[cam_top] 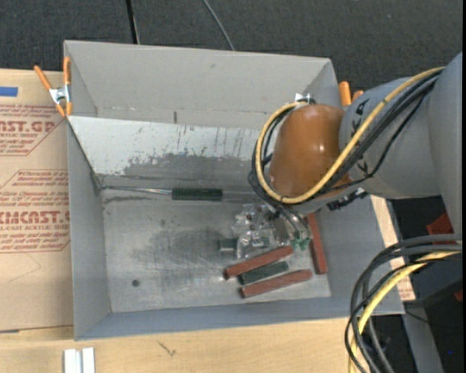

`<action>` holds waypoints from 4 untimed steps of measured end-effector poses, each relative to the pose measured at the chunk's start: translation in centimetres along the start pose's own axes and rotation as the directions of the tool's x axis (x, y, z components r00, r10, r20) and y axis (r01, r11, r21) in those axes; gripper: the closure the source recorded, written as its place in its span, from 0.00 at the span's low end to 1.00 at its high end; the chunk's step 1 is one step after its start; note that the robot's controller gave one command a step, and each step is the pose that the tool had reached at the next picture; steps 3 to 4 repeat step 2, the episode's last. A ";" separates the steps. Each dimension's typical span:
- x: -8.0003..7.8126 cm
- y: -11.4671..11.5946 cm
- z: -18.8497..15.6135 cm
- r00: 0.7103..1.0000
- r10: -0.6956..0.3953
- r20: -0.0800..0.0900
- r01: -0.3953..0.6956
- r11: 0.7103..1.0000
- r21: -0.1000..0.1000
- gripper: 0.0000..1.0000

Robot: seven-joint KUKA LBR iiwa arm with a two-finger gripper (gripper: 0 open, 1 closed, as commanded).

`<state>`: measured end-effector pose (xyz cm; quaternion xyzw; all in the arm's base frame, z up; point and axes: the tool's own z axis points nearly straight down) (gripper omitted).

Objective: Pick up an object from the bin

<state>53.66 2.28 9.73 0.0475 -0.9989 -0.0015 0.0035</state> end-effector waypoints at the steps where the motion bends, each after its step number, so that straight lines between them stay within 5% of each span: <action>1: -0.3 0.0 -3.2 1.000 0.001 0.008 -0.001 1.000 0.002 1.00; 4: -0.2 0.0 -5.3 1.000 0.000 0.009 -0.001 1.000 0.003 1.00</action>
Offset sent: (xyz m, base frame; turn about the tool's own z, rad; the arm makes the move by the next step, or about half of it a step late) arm 0.0000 0.0001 0.0670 0.0000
